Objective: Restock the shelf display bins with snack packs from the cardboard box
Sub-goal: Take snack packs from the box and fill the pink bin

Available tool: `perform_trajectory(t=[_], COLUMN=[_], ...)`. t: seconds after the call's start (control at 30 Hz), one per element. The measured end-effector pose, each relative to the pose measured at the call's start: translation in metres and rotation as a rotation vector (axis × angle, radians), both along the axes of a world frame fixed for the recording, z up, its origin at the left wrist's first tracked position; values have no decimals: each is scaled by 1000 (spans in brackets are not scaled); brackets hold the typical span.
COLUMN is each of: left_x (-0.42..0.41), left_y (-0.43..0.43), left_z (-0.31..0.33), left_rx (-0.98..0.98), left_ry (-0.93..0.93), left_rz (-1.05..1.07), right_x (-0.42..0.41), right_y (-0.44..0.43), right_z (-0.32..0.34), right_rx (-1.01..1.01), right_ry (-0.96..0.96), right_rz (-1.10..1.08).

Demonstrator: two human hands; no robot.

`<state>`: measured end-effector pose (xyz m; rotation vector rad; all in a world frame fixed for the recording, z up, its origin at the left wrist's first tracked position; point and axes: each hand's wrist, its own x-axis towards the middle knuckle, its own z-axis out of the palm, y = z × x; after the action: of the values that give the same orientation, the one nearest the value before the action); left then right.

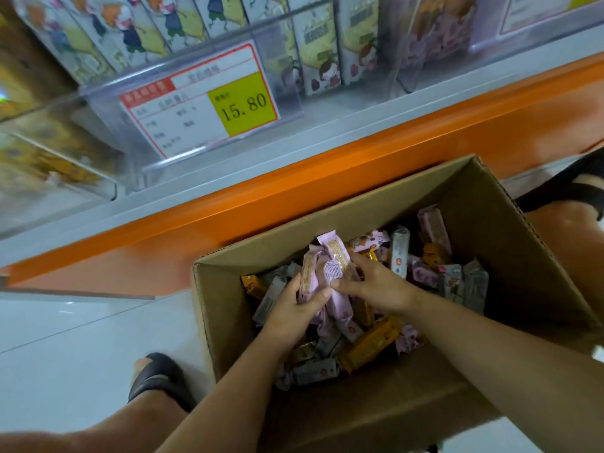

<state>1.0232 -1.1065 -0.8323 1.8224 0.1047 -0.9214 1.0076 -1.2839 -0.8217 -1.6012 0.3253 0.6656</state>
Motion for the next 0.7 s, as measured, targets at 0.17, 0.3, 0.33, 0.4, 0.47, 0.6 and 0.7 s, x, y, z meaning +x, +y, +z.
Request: perform_trajectory(t=[0.17, 0.3, 0.33, 0.4, 0.47, 0.6, 0.7], left_x=[-7, -19, -24, -34, -43, -48, -46], left_y=[2, 3, 4, 4, 4, 9, 12], left_z=[40, 87, 98, 120, 144, 189, 217], left_rx=[-54, -94, -107, -136, -170, -236, -272], left_ry=[-111, -237, -278, -361, -449, -597, -716], left_rz=[-1, -12, -8, -11, -24, -43, -68], right_x=[-13, -30, -35, -44, -52, -65, -71], right_y=[8, 8, 8, 10, 13, 18, 23], right_z=[39, 82, 93, 114, 137, 193, 238], right_rx=[-51, -109, -124, -161, -163, -155, -212], right_ry=[-162, -298, -328, -396, -461, -579, -677], right_rz=[-4, -24, -33, -47, -59, -80, -78])
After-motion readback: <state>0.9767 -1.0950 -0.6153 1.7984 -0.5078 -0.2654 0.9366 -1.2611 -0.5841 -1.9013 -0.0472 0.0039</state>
